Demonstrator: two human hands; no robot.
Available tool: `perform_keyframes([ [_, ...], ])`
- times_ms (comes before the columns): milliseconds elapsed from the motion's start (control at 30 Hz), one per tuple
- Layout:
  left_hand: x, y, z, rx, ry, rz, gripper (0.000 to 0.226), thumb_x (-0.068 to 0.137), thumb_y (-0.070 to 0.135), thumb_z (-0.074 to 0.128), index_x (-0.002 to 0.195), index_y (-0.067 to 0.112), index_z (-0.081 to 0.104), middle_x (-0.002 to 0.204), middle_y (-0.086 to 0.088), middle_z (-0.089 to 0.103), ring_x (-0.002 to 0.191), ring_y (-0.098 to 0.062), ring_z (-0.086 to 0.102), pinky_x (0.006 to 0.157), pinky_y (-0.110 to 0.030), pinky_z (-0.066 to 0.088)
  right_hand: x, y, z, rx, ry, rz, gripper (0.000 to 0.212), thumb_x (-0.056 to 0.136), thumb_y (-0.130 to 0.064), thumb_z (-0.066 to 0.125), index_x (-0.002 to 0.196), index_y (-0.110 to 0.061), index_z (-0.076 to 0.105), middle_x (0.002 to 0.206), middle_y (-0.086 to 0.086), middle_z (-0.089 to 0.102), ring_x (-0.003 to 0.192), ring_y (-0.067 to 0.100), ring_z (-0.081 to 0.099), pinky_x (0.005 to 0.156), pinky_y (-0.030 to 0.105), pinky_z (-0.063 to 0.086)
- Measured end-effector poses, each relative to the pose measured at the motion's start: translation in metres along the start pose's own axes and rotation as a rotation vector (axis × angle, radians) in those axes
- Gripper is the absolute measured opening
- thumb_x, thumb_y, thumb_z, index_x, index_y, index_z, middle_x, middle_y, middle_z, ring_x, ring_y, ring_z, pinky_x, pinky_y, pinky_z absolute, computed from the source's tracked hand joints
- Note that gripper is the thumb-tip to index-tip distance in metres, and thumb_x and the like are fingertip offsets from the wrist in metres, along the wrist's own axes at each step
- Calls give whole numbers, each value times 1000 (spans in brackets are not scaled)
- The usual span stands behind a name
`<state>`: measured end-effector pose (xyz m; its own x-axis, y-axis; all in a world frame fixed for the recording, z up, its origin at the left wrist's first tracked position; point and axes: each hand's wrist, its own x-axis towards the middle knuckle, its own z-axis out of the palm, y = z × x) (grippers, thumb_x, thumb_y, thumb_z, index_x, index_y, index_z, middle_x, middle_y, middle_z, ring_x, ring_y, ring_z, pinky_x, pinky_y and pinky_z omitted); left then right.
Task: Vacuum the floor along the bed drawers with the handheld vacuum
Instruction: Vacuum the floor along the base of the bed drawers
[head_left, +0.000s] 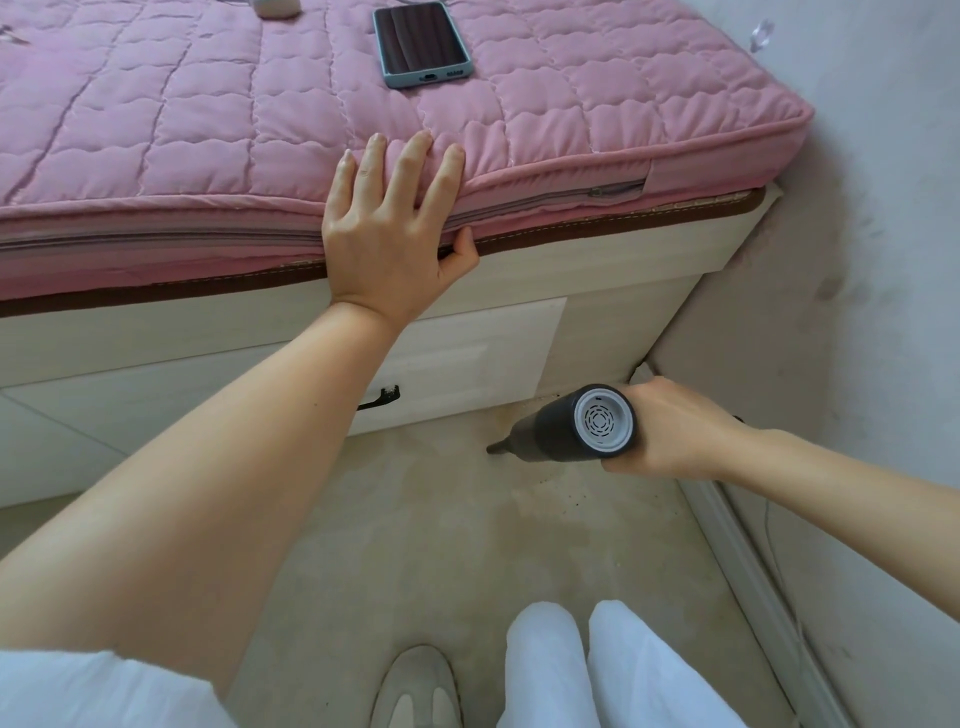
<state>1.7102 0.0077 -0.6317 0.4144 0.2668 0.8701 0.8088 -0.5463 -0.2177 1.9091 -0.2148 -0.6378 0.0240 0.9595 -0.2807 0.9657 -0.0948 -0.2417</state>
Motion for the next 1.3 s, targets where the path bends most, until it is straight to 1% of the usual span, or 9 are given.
perform_keyframes([
  [100, 0, 0, 1, -1, 2, 0, 54, 96, 48, 35, 134, 20, 63, 131, -9, 65, 120, -40, 62, 101, -56, 50, 2, -3, 2, 40, 6, 1, 22, 70, -29, 69, 87, -24, 55, 71, -7, 59, 69, 18, 58, 58, 35, 47],
  [167, 0, 0, 1, 3, 5, 4, 55, 96, 48, 35, 134, 20, 63, 131, -9, 65, 120, -40, 62, 101, -56, 50, 0, -4, 1, 30, -6, -8, 22, 69, -29, 70, 83, -27, 53, 70, -8, 58, 68, 16, 58, 57, 34, 48],
  [333, 1, 0, 0, 8, 6, 0, 52, 95, 46, 40, 133, 20, 63, 130, -10, 65, 119, -40, 62, 100, -56, 50, -8, -1, -5, 17, -45, -10, 29, 64, -27, 70, 66, -27, 41, 60, -5, 54, 56, 10, 50, 50, 30, 39],
  [433, 0, 0, 0, 0, -8, -8, 50, 91, 44, 49, 133, 19, 63, 131, -10, 65, 119, -41, 62, 101, -56, 49, -15, -1, -9, 3, -104, -4, 29, 62, -27, 70, 63, -24, 41, 58, -4, 51, 51, 9, 46, 48, 28, 35],
  [667, 2, 1, -4, -17, -26, -25, 50, 92, 42, 50, 133, 19, 63, 132, -10, 65, 121, -42, 61, 103, -57, 48, -29, 0, -6, -39, -211, -11, 31, 59, -31, 69, 63, -20, 40, 58, -2, 50, 50, 11, 42, 47, 27, 32],
  [900, 8, 7, -10, -35, -90, -34, 54, 90, 45, 50, 134, 15, 61, 135, -13, 62, 125, -47, 56, 104, -64, 43, -31, 13, -14, -58, -173, 69, 28, 60, -29, 67, 66, -19, 42, 59, 0, 52, 49, 10, 41, 45, 26, 30],
  [1067, 14, 12, -11, -33, -121, -44, 57, 91, 48, 49, 137, 16, 59, 137, -15, 61, 125, -50, 55, 104, -67, 41, -25, 23, -15, -36, -126, 76, 25, 58, -28, 64, 63, -30, 40, 53, -2, 42, 48, 11, 34, 44, 26, 25],
  [1200, 22, 22, -9, -43, -144, -42, 59, 91, 51, 47, 139, 19, 59, 138, -16, 60, 125, -51, 55, 103, -67, 42, -20, 22, -18, -57, -105, 80, 30, 62, -27, 66, 61, -22, 36, 54, -2, 43, 48, 11, 36, 45, 25, 25],
  [1300, 30, 32, -7, -58, -172, -43, 62, 90, 55, 45, 141, 20, 58, 140, -17, 59, 125, -53, 54, 102, -67, 42, -12, 20, -20, -85, -100, 74, 31, 67, -29, 66, 62, -26, 36, 56, -4, 46, 50, 11, 40, 45, 24, 27],
])
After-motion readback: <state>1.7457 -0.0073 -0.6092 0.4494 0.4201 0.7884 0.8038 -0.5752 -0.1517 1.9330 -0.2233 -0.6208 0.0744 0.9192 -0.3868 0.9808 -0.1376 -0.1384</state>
